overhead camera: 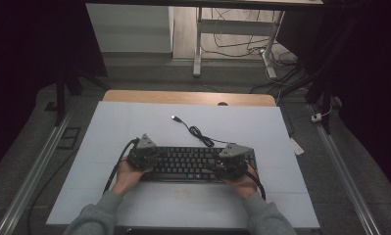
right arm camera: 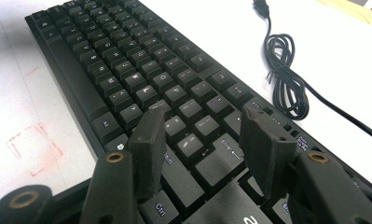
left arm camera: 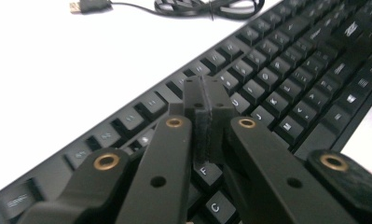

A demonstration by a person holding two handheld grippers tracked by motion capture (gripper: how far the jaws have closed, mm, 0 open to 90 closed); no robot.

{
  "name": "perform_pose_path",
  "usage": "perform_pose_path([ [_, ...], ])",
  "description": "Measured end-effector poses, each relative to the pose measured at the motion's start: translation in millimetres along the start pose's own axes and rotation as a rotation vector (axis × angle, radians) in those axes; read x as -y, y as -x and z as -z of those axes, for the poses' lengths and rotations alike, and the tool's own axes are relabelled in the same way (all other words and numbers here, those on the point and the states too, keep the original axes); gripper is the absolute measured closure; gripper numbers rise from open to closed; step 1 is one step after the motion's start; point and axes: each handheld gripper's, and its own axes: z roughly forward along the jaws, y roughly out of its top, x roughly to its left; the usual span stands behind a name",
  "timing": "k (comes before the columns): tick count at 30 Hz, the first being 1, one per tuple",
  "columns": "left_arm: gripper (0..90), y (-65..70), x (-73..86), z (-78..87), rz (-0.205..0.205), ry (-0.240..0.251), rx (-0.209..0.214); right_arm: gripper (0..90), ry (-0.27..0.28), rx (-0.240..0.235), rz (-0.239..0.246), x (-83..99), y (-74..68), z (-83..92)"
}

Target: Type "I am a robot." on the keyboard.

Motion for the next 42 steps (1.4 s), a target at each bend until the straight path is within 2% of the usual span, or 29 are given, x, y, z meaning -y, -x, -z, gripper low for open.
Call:
perform_pose_path([
  [3, 88.8, -3.4, 0.0, 10.2, 0.015, 0.023, 0.0, 51.0, -0.001, 0.0, 0.001, 0.1, -0.3, -0.7],
  [6, 84.4, -6.8, 0.9, 15.9, 0.025, 0.028, 0.003, 50.8, -0.004, -0.002, 0.007, 0.0, -1.2, -1.9],
  [13, 61.6, -11.7, 3.2, 23.2, 0.039, 0.027, -0.011, 50.4, -0.008, 0.0, 0.009, 0.2, -0.6, -1.9],
  [17, 54.8, -12.7, 3.5, 26.0, 0.045, 0.032, -0.022, 50.2, -0.007, 0.0, 0.01, 0.1, -0.6, -1.9],
  [37, 52.2, -10.8, 4.0, 23.9, 0.039, 0.027, -0.025, 49.4, -0.029, 0.003, 0.008, 0.9, -0.4, -6.2],
  [42, 51.9, -7.6, 4.1, 21.0, 0.023, 0.013, -0.022, 49.4, -0.028, 0.003, 0.013, 0.9, -0.3, -6.9],
])
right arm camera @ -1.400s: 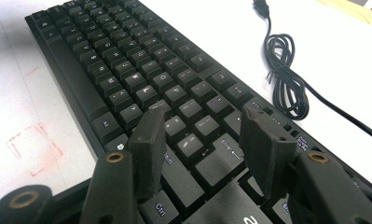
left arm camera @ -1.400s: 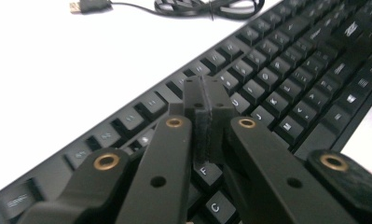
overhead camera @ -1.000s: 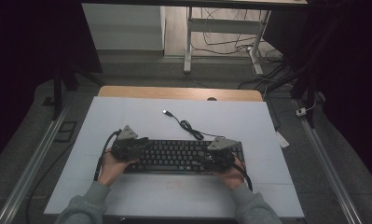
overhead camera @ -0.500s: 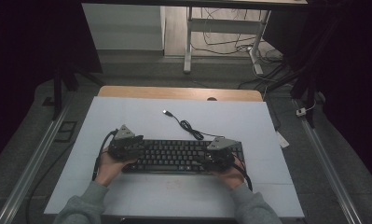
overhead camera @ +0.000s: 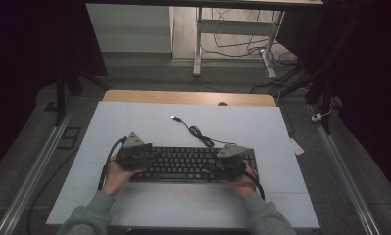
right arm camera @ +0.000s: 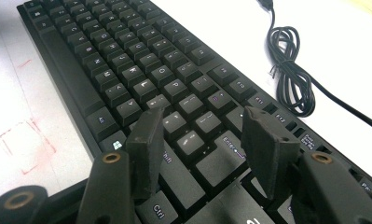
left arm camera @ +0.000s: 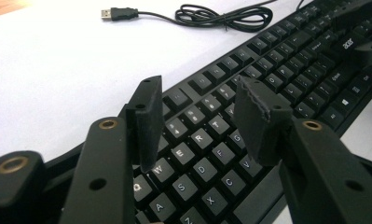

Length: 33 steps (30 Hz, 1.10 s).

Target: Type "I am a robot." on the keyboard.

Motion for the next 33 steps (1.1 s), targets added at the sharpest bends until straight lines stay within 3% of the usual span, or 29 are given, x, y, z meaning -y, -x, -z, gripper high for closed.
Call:
perform_pose_path([
  [14, 51.6, 0.4, -0.2, 0.1, -0.004, 0.007, -0.012, 49.9, 0.011, 0.002, 0.001, -1.4, -0.1, -2.3],
  [22, 51.7, -0.8, -0.5, 2.0, 0.002, 0.017, -0.012, 51.0, 0.013, -0.039, -0.003, -9.4, -4.8, -5.9],
  [28, 51.7, -1.6, -0.3, 2.2, 0.005, 0.017, -0.011, 51.0, -0.046, -0.049, 0.057, -18.6, -11.6, -15.5],
  [33, 51.5, -1.6, -0.2, 1.7, 0.001, 0.012, -0.011, 51.6, -0.077, -0.064, 0.067, -21.2, -13.6, -23.6],
])
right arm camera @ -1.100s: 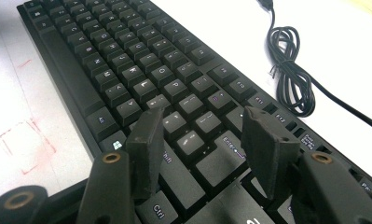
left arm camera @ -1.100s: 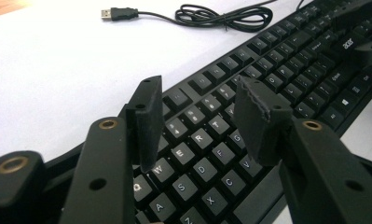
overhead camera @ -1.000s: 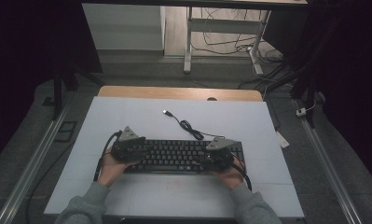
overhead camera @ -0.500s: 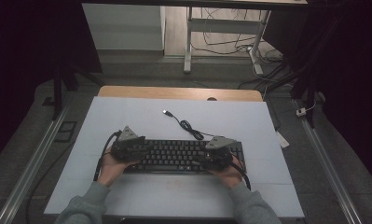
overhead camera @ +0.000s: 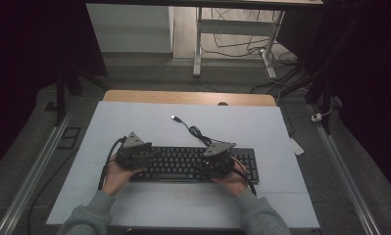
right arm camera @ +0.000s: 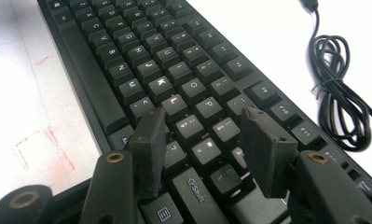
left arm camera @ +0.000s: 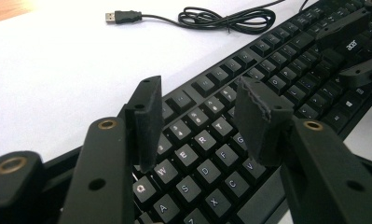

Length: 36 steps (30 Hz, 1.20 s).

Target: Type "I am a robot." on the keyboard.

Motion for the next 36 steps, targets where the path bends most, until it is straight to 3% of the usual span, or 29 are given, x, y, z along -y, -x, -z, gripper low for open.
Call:
perform_pose_path([
  [3, 51.4, 0.4, 0.1, -0.6, -0.001, -0.002, 0.0, 54.5, -0.006, 0.003, 0.002, -1.7, -0.5, -2.1],
  [12, 51.0, 0.3, 0.3, -1.0, 0.0, -0.007, 0.001, 88.9, -0.049, -0.024, 0.012, -1.9, 1.6, -6.6],
  [19, 50.9, 0.3, 0.4, -1.3, 0.002, -0.009, 0.002, 90.0, -0.065, -0.069, 0.016, -2.4, -3.0, -11.4],
  [29, 50.8, 0.5, 0.5, -1.6, 0.001, -0.01, 0.003, 90.0, -0.058, -0.094, 0.046, -7.9, -11.5, -17.7],
  [36, 50.8, 0.7, 0.5, -1.7, 0.0, -0.012, 0.003, 90.0, -0.06, -0.104, 0.027, -6.4, -11.0, -22.8],
])
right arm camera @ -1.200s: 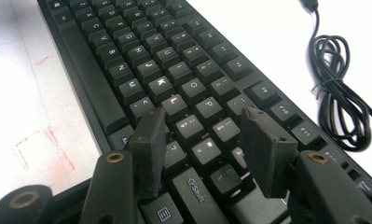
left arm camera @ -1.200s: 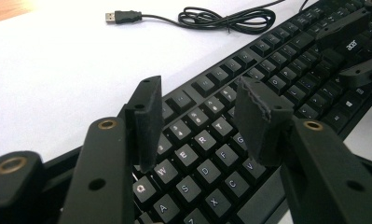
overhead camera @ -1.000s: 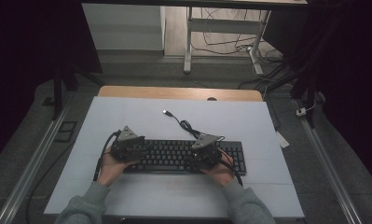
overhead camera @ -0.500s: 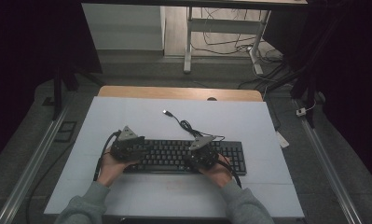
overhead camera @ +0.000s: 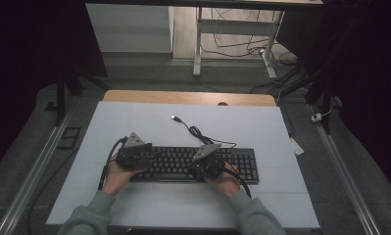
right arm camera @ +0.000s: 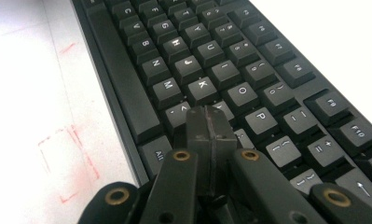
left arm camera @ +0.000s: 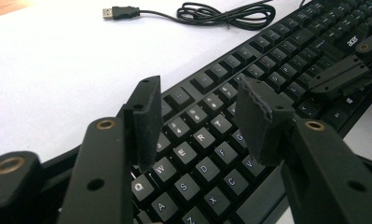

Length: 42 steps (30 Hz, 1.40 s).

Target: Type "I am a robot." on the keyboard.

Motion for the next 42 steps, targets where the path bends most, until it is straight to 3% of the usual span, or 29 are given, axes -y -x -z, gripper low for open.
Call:
perform_pose_path([
  [4, 50.8, -0.2, 0.2, 0.2, 0.001, 0.0, 0.001, 90.0, 0.016, 0.007, 0.01, -1.3, -0.6, 3.0],
  [13, 49.7, -1.5, 0.5, 0.7, 0.006, -0.001, 0.0, 89.7, 0.101, 0.051, -0.034, 3.6, 9.3, 22.7],
  [20, 46.7, -2.9, 0.3, -0.4, 0.015, -0.007, 0.008, 69.7, 0.144, 0.098, -0.073, 11.1, 17.2, 35.3],
  [29, 44.3, -1.0, 0.1, -0.6, 0.013, -0.017, 0.024, 54.6, 0.172, 0.134, -0.095, 20.8, 23.6, 47.8],
  [42, 40.4, 6.0, 0.9, 2.7, 0.017, -0.021, 0.044, 47.6, 0.218, 0.157, -0.127, 37.1, 30.0, 69.1],
])
